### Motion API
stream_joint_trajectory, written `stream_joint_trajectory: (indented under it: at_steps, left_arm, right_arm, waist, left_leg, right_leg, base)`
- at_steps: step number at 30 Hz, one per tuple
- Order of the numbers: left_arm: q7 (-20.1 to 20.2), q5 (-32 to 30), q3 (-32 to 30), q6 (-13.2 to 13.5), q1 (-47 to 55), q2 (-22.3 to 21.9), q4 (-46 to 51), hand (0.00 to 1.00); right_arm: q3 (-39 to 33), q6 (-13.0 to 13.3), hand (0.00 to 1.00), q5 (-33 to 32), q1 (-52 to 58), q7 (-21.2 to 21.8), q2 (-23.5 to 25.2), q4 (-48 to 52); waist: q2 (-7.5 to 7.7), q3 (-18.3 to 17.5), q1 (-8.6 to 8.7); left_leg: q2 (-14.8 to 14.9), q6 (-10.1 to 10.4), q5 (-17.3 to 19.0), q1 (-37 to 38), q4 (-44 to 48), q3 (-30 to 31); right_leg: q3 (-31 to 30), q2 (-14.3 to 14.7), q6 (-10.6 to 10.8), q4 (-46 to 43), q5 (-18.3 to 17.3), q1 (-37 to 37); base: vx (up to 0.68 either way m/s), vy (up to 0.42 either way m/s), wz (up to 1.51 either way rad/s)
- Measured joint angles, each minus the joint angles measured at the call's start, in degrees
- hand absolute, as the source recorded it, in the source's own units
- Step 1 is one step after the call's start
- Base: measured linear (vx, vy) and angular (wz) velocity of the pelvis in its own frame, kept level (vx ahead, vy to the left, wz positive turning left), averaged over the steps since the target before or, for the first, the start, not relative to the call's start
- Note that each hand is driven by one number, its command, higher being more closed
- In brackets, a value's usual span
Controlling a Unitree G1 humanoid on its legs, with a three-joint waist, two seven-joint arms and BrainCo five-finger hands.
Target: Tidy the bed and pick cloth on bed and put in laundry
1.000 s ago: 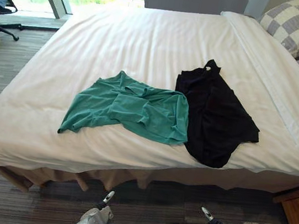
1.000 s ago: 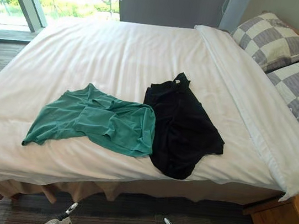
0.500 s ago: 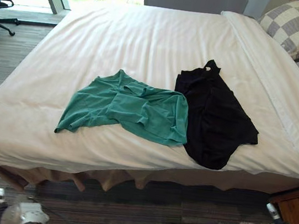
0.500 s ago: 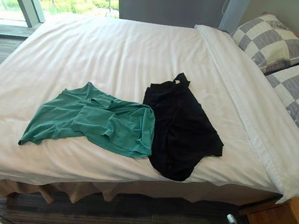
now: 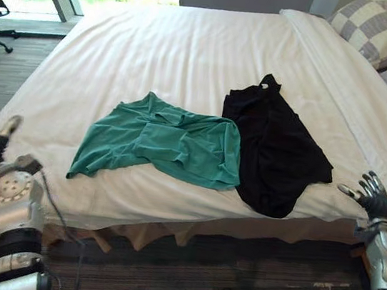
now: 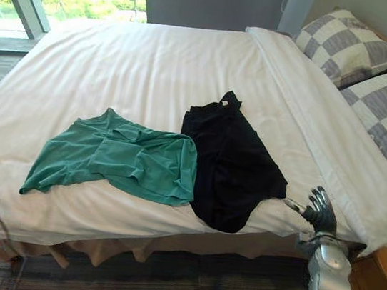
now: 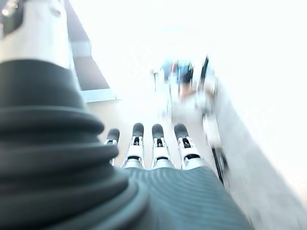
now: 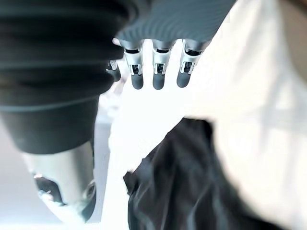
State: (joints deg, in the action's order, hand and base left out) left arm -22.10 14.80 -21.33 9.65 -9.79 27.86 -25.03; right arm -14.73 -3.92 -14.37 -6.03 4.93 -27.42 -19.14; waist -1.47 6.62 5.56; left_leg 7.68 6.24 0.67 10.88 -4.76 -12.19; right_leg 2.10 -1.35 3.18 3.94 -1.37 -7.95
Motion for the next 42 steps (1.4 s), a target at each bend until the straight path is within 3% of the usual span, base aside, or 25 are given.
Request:
stream_joint_trajectory:
  at_steps: [4, 5, 7, 9, 15, 22, 24, 28, 31, 32, 36, 40, 42]
  left_arm:
    - [6.3, -5.9, 7.9, -5.6, -3.0, -2.1, -0.4, 0.00]
    - [7.2, -8.2, 10.7, -7.8, -6.7, -2.2, -3.3, 0.00]
    - [7.6, -9.3, 12.9, -9.5, -12.0, -2.1, -6.9, 0.00]
    - [7.9, -9.9, 14.9, -11.6, -21.5, -1.4, -11.5, 0.00]
    - [5.3, -10.0, 17.5, -13.9, -34.6, 1.8, -15.2, 0.00]
    - [4.9, -12.3, 19.2, -17.5, -42.2, 4.2, -17.4, 0.00]
    - [7.3, -13.6, 19.9, -19.0, -43.1, 4.0, -17.5, 0.00]
    - [16.0, -18.9, 21.3, -23.0, -42.2, 1.6, -19.6, 0.00]
    - [20.5, -24.7, 21.3, -23.2, -39.9, 1.1, -18.7, 0.00]
    - [21.1, -25.0, 21.4, -23.5, -39.1, 0.4, -18.7, 1.00]
    - [21.8, -26.1, 21.3, -24.0, -36.9, -0.7, -18.7, 1.00]
    - [21.7, -25.9, 21.3, -23.8, -35.7, -0.4, -19.2, 1.00]
    - [21.2, -20.6, 21.2, -21.1, -34.2, 0.3, -19.7, 1.00]
  right_arm:
    - [4.6, -0.6, 0.00, 0.1, -3.0, 1.4, 0.3, 0.2]
    - [6.3, -1.4, 0.00, 0.1, -5.6, 1.7, 0.3, 0.3]
    - [7.3, -1.8, 0.00, 0.1, -9.0, 1.9, 0.3, 0.3]
    - [8.4, -2.3, 0.00, 0.0, -16.8, 1.8, 0.3, 0.3]
    - [8.9, -2.3, 0.00, -0.1, -23.3, 1.0, 0.3, 4.8]
    - [11.4, -2.4, 0.00, -1.2, -24.9, 0.2, 0.2, 11.1]
    - [12.2, -2.6, 0.00, -1.2, -26.2, 0.0, 0.2, 12.7]
    - [13.2, -4.9, 0.00, -1.2, -26.2, -0.6, 0.5, 15.4]
    - [13.2, -6.0, 0.00, -1.1, -25.9, -0.6, 0.6, 18.9]
    - [13.2, -6.4, 0.00, -1.0, -25.7, -0.6, 0.7, 19.6]
    - [13.5, -7.0, 0.00, 0.1, -25.6, 0.1, 3.9, 21.5]
    - [14.3, -7.0, 0.00, 3.6, -25.6, 1.6, 3.9, 22.2]
    - [15.3, -7.0, 0.00, 7.3, -25.7, 1.9, 3.8, 22.2]
  waist:
    - [-0.34, 1.2, 0.10]
    - [-0.63, 2.9, 0.16]
    - [-0.81, 4.7, 0.40]
    - [-0.84, 9.5, 0.93]
    - [-1.30, 17.2, 2.96]
    - [-1.72, 19.2, 4.70]
    - [-1.76, 19.3, 5.04]
    - [-1.81, 19.4, 6.14]
    - [-2.40, 19.8, 6.23]
    - [-2.43, 19.8, 6.19]
    - [-2.65, 19.6, 6.41]
    - [-2.84, 19.6, 6.34]
    - [-3.00, 19.5, 6.32]
  left_leg:
    - [0.2, 0.0, 0.0, 0.0, 0.4, -1.0]
    - [0.2, 0.0, 0.0, -0.6, 1.0, -1.6]
    - [0.2, -0.3, -0.2, -2.5, 1.7, -1.8]
    - [-0.1, -1.1, -1.3, -5.8, 2.3, -3.1]
    - [-0.8, -1.9, -3.2, -10.7, 1.8, -5.6]
    - [-1.5, -2.0, -4.0, -14.3, 1.9, -8.3]
    - [-1.9, -2.2, -4.1, -15.8, 1.9, -9.4]
    - [-2.6, -2.3, -4.4, -16.8, 2.0, -10.3]
    - [-3.0, -2.3, -4.3, -16.7, 2.2, -12.0]
    - [-3.0, -2.4, -4.2, -16.5, 2.3, -12.5]
    - [-3.2, -2.4, -3.7, -15.8, 2.9, -13.1]
    - [-3.5, -2.5, -3.7, -14.9, 2.8, -13.9]
    - [-3.6, -2.5, -3.7, -14.7, 2.8, -13.5]
  right_leg:
    - [-1.4, 0.4, -0.3, -0.8, 0.2, 1.0]
    - [-2.1, 0.5, -0.3, -2.0, 0.2, 2.2]
    - [-2.8, 0.5, -0.3, -3.8, 0.2, 4.9]
    - [-4.3, 0.3, -0.3, -7.6, 0.2, 10.1]
    - [-6.6, 0.0, 0.0, -10.5, 1.2, 17.7]
    - [-8.7, -0.1, -0.1, -14.2, 1.2, 24.1]
    - [-9.4, -0.3, -0.1, -15.3, 0.9, 26.4]
    - [-10.1, -0.8, 0.1, -18.6, -0.3, 29.3]
    - [-11.0, -0.9, 0.5, -19.8, -0.8, 30.0]
    - [-11.3, -0.9, 0.5, -20.5, -1.2, 30.3]
    - [-11.8, -1.0, 0.6, -22.7, -2.4, 30.6]
    - [-12.4, -1.0, 0.7, -23.3, -2.6, 30.3]
    - [-12.3, -1.2, 0.7, -23.2, -2.6, 30.0]
  base:
    - [-0.04, -0.016, -0.17]
    - [-0.06, -0.006, -0.24]
    - [-0.11, -0.005, -0.20]
    - [-0.15, -0.019, -0.29]
    - [-0.08, -0.005, -0.19]
    - [0.01, -0.001, -0.15]
    - [-0.02, -0.005, -0.14]
    - [-0.01, -0.009, -0.04]
    - [-0.01, -0.009, -0.13]
    - [-0.01, -0.021, -0.09]
    - [0.01, -0.038, -0.07]
    - [0.02, -0.022, -0.08]
    - [0.01, -0.014, 0.02]
